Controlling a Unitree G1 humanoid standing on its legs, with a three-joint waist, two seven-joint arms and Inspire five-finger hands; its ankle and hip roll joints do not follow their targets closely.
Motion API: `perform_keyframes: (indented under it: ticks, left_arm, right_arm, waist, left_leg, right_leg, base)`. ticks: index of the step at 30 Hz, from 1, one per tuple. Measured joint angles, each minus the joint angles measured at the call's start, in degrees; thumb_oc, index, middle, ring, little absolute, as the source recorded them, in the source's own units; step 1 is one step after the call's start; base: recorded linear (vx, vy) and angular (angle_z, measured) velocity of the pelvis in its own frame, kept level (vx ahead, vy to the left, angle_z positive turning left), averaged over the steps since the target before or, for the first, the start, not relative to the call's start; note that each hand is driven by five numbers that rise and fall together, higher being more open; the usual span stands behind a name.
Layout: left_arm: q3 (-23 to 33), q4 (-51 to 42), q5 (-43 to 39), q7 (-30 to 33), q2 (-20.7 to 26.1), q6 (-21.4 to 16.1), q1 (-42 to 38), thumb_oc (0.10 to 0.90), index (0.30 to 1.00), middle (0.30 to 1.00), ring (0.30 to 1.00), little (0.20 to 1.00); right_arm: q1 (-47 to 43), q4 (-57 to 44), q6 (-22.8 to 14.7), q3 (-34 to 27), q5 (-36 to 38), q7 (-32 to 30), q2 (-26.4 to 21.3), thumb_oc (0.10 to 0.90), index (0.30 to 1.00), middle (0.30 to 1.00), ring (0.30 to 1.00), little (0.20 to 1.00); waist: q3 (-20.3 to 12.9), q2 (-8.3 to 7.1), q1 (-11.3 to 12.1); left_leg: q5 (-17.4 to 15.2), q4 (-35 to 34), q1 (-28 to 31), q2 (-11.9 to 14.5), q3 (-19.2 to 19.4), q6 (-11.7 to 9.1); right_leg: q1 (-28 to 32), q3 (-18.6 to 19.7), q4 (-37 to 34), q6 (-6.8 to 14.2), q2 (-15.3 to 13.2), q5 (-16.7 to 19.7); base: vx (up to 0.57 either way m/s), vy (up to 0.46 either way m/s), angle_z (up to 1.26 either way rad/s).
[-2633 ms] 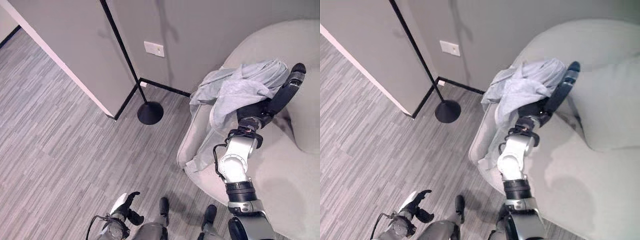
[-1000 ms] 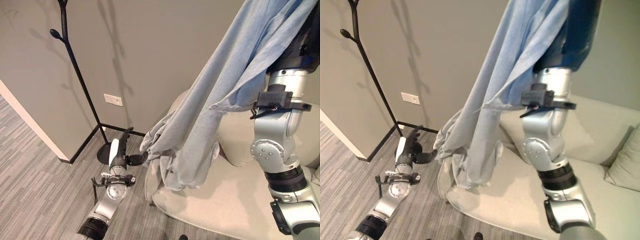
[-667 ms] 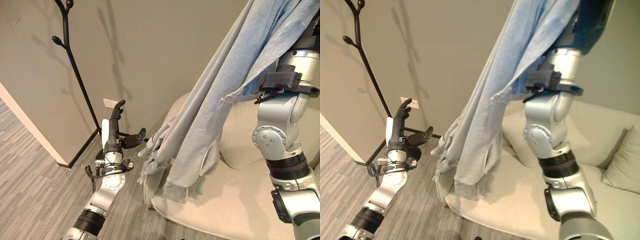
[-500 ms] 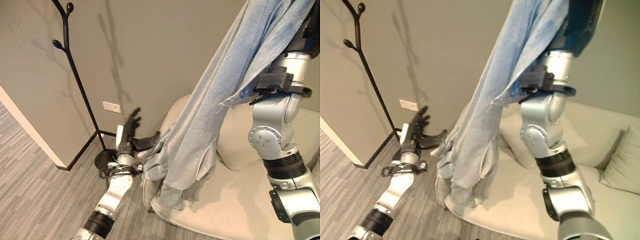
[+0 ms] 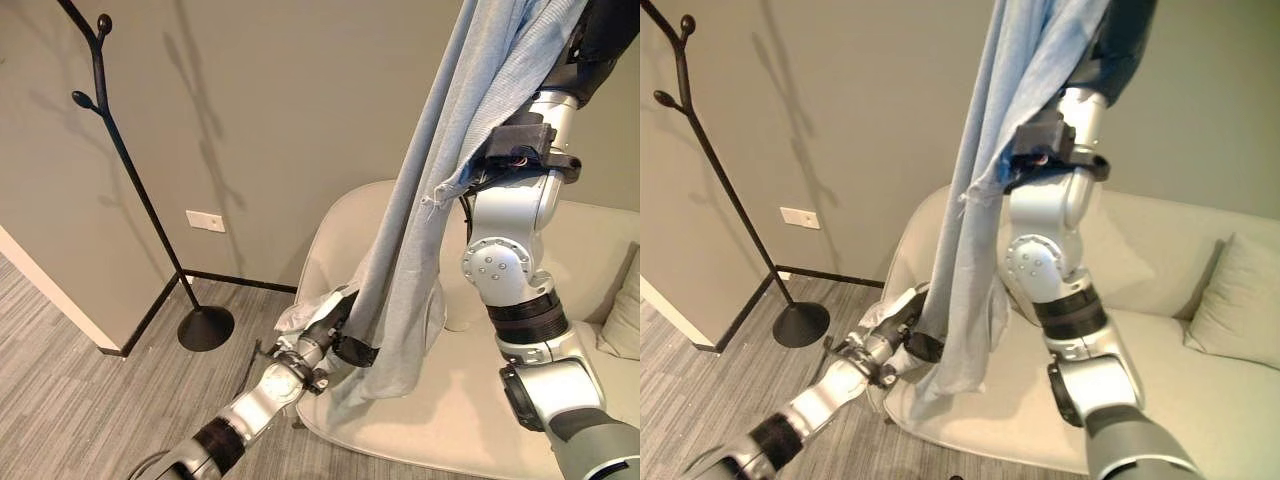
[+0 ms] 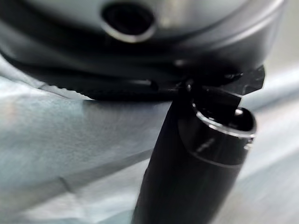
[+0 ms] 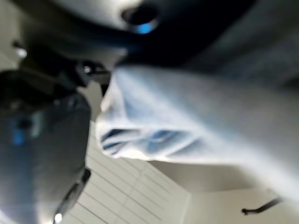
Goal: Hang the clothes on the sofa on the clothes rack.
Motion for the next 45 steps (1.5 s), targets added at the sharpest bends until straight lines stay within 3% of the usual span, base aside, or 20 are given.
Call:
perform_keyframes:
  ticks: [1,2,5,17,21,25,27,28,31,33,36,37,38,39,40,41,42,43,44,45]
  left_arm:
    - [-0.6,1.6,2.1,0.3,-1.5,0.1,-1.5,0.714,0.771,0.771,0.771,0.771]
    - [-0.6,1.7,2.6,0.5,-2.4,0.1,-1.6,0.400,0.300,0.300,0.300,0.300]
    - [-0.4,8.1,4.2,4.5,-8.9,1.3,-3.3,0.400,0.300,0.300,0.300,0.300]
    - [4.5,7.5,-1.6,10.7,-8.1,2.4,-1.4,0.400,0.300,0.300,0.300,0.300]
    - [9.3,-3.3,-2.6,14.0,-3.0,2.5,3.1,0.400,0.300,0.300,0.300,0.300]
    - [26.4,-21.0,-0.7,22.1,9.0,4.5,6.0,0.400,0.300,0.300,0.300,0.300]
    - [38.8,-33.7,5.6,26.4,14.6,4.0,7.7,0.400,0.300,0.300,0.300,0.300]
    - [42.9,-34.8,8.8,29.9,13.8,2.1,5.9,0.400,0.300,0.300,0.300,0.300]
    - [41.6,-36.5,12.4,31.8,14.5,0.2,5.1,0.400,0.300,0.300,0.300,0.300]
    - [40.9,-39.5,14.0,31.8,15.7,-0.3,7.3,0.400,0.300,0.300,0.300,0.300]
    - [39.2,-40.8,15.7,31.8,13.9,-0.8,13.8,0.400,0.300,0.300,0.300,0.300]
    - [39.2,-40.7,16.1,31.8,13.8,-0.8,14.9,0.400,0.300,0.300,0.300,0.300]
    - [39.3,-40.7,17.7,31.8,13.5,-0.8,16.8,0.400,0.300,0.300,0.300,0.300]
    - [40.0,-41.3,19.0,31.8,12.7,-1.0,19.3,0.400,0.300,0.300,0.300,0.300]
    - [41.7,-42.9,19.3,31.7,12.6,-1.6,22.0,0.400,0.300,0.300,0.300,0.300]
    - [44.5,-45.1,19.5,32.3,12.7,-2.0,23.6,0.400,0.300,0.300,0.300,0.300]
    - [45.3,-44.9,19.3,33.6,11.8,-2.6,23.3,0.400,0.300,0.300,0.300,0.300]
    - [45.1,-43.5,19.3,33.6,12.0,-2.9,23.1,0.400,0.300,0.300,0.300,0.300]
    - [45.1,-43.3,18.7,33.7,12.1,-2.9,22.9,0.400,0.300,0.300,0.300,0.300]
    - [45.3,-43.4,18.6,34.1,12.5,-2.9,22.8,0.400,0.300,0.300,0.300,0.300]
  right_arm:
    - [0.0,-0.5,0.0,0.6,0.0,0.0,0.3,0.400,0.300,0.300,0.300,0.300]
    - [0.0,-0.7,-0.1,0.7,0.0,0.0,0.3,0.400,0.300,0.300,0.300,0.300]
    - [0.5,-3.9,-1.7,1.7,0.0,-0.7,0.3,0.400,0.300,0.300,0.300,0.300]
    - [0.8,-4.0,-4.5,0.5,-0.8,-4.1,-2.1,0.400,0.300,0.300,0.300,0.300]
    - [4.8,-6.9,-5.3,-3.2,-2.8,-5.1,-6.0,0.400,0.300,0.300,0.300,0.300]
    - [26.5,-20.1,-6.2,-9.6,-6.9,-4.3,-6.3,0.400,0.300,0.300,0.300,0.300]
    - [44.1,-29.2,-4.6,-13.0,-10.5,-3.9,-2.1,0.400,0.300,0.300,0.300,0.300]
    - [44.8,-28.7,-3.9,-15.2,-11.2,-4.7,1.4,0.400,0.300,0.300,0.300,0.300]
    - [44.8,-28.6,-3.9,-13.5,-15.7,-4.1,5.4,0.400,0.300,0.300,0.300,0.300]
    - [46.3,-28.7,-2.9,-7.5,-17.0,-2.1,6.7,0.400,0.300,0.300,0.300,0.300]
    - [51.2,-27.9,0.0,-5.5,-17.5,0.3,-0.4,0.400,0.300,0.300,0.300,0.300]
    - [51.1,-27.1,0.3,-5.4,-17.7,0.8,-1.5,0.400,0.300,0.300,0.300,0.300]
    - [49.5,-25.6,0.5,-4.6,-17.7,1.1,-1.6,0.400,0.300,0.300,0.300,0.300]
    - [49.4,-24.6,0.5,-4.2,-17.7,1.1,-1.5,0.400,0.300,0.300,0.300,0.300]
    - [49.2,-24.5,0.4,-3.8,-18.2,1.0,-1.4,0.400,0.300,0.300,0.300,0.300]
    - [47.0,-24.2,0.5,-4.0,-18.6,1.1,-1.9,0.400,0.300,0.300,0.300,0.300]
    - [43.9,-23.1,0.7,-3.9,-18.8,1.1,-3.2,0.400,0.300,0.300,0.300,0.300]
    - [42.7,-20.6,1.7,-3.5,-19.1,1.0,-3.9,0.400,0.300,0.300,0.300,0.300]
    - [42.4,-19.3,3.2,-3.3,-19.4,1.0,-4.1,0.400,0.300,0.300,0.300,0.300]
    - [42.7,-19.1,4.6,-3.2,-20.7,0.8,-4.0,0.400,0.300,0.300,0.300,0.300]
  waist:
    - [0.0,0.08,-0.9]
    - [-0.1,0.19,-1.3]
    - [-0.5,0.87,-3.5]
    - [-0.7,1.40,-3.5]
    - [-0.7,1.40,-1.6]
    - [-0.7,1.33,-0.7]
    - [0.5,2.45,-0.8]
    - [0.7,3.05,-0.7]
    - [1.7,1.60,-0.7]
    - [5.0,0.58,-0.8]
    - [6.3,0.99,-0.4]
    - [6.2,0.24,0.1]
    - [6.2,0.11,1.7]
    - [5.8,-0.16,2.8]
    - [5.1,-1.33,4.6]
    - [4.8,-5.35,8.0]
    - [5.3,-5.51,9.1]
    - [5.6,-6.08,9.2]
    - [6.0,-6.75,8.6]
    - [6.4,-6.58,7.5]
  left_leg:
    - [0.0,0.0,0.0,0.0,0.0,0.0]
    - [0.0,0.0,0.0,0.0,0.1,0.0]
    - [-0.1,0.0,-0.1,0.3,0.9,0.0]
    - [-0.3,-0.2,0.3,0.6,1.6,-0.2]
    - [-0.4,-0.2,0.2,0.6,1.4,-0.1]
    - [-1.0,-0.3,-0.1,-0.1,0.4,0.3]
    - [-1.6,-0.3,-0.2,-1.8,0.1,1.3]
    - [-2.3,-0.3,-0.1,-3.7,0.3,2.6]
    - [-2.4,0.0,-1.4,-7.1,1.1,5.4]
    - [-1.6,0.1,-2.2,-7.6,3.0,7.1]
    - [-1.5,1.1,-3.8,-5.6,3.1,6.9]
    - [-1.5,1.7,-4.6,-5.9,3.0,6.9]
    - [-1.3,1.8,-4.0,-6.0,2.8,6.3]
    - [-1.6,1.7,-2.5,-5.1,2.2,4.8]
    - [-2.1,5.2,-4.3,-4.6,1.6,2.9]
    - [-2.5,23.6,-16.6,-3.1,-0.5,-1.4]
    - [-2.8,44.5,-28.2,0.7,-3.3,-5.6]
    - [-3.5,58.6,-32.8,4.0,-4.3,-7.3]
    - [-4.6,68.6,-34.0,10.2,-1.9,-8.1]
    - [-6.3,68.5,-30.4,17.2,1.2,-6.2]
  right_leg:
    - [0.0,0.0,0.0,0.0,0.0,0.0]
    - [-0.1,0.0,0.0,0.0,0.0,0.0]
    - [-0.6,0.9,0.0,0.0,0.3,0.0]
    - [-0.6,1.6,0.0,0.2,0.8,-0.2]
    - [-0.5,1.3,0.0,-0.1,0.8,0.0]
    - [-0.3,0.1,0.1,0.0,0.2,0.0]
    - [-1.0,-0.1,1.4,0.5,-1.4,0.2]
    - [-1.4,0.0,2.5,1.8,-3.7,0.0]
    - [-7.6,-0.2,11.2,3.5,-7.6,-0.4]
    - [-13.5,-5.1,19.9,3.5,-8.0,-1.9]
    - [-15.3,-2.8,33.0,0.3,4.7,-15.2]
    - [-13.3,-1.6,30.6,-1.5,8.8,-17.5]
    - [-6.9,-2.0,19.8,-9.2,10.4,-15.7]
    - [-2.8,-2.3,13.7,-9.7,11.8,-13.7]
    - [-1.7,-1.1,9.7,-10.2,12.4,-11.9]
    - [-4.4,-0.6,8.3,-13.3,10.0,-8.3]
    - [-6.0,-2.2,7.9,-14.3,9.3,-7.2]
    - [-6.1,-3.2,8.9,-15.3,8.8,-7.6]
    - [-5.1,-4.0,8.6,-15.5,8.6,-8.2]
    - [-2.7,-4.3,7.8,-15.6,9.7,-8.9]
  base:
    - [-0.01,-0.035,-0.06]
    - [-0.01,-0.028,-0.04]
    - [-0.02,-0.033,-0.13]
    - [0.00,-0.004,-0.04]
    - [0.00,0.056,0.02]
    - [0.00,0.256,0.12]
    - [-0.03,0.320,0.12]
    - [-0.04,0.273,0.07]
    - [-0.11,0.297,-0.07]
    - [-0.11,0.086,-0.47]
    - [-0.08,-0.034,-0.10]
    - [0.01,-0.104,0.06]
    - [-0.03,-0.160,0.11]
    - [-0.08,-0.171,0.03]
    - [-0.19,-0.146,-0.19]
    - [-0.16,-0.127,0.02]
    - [0.01,-0.076,0.17]
    - [0.10,-0.026,0.59]
    - [0.19,0.148,0.55]
    - [0.13,0.200,0.46]
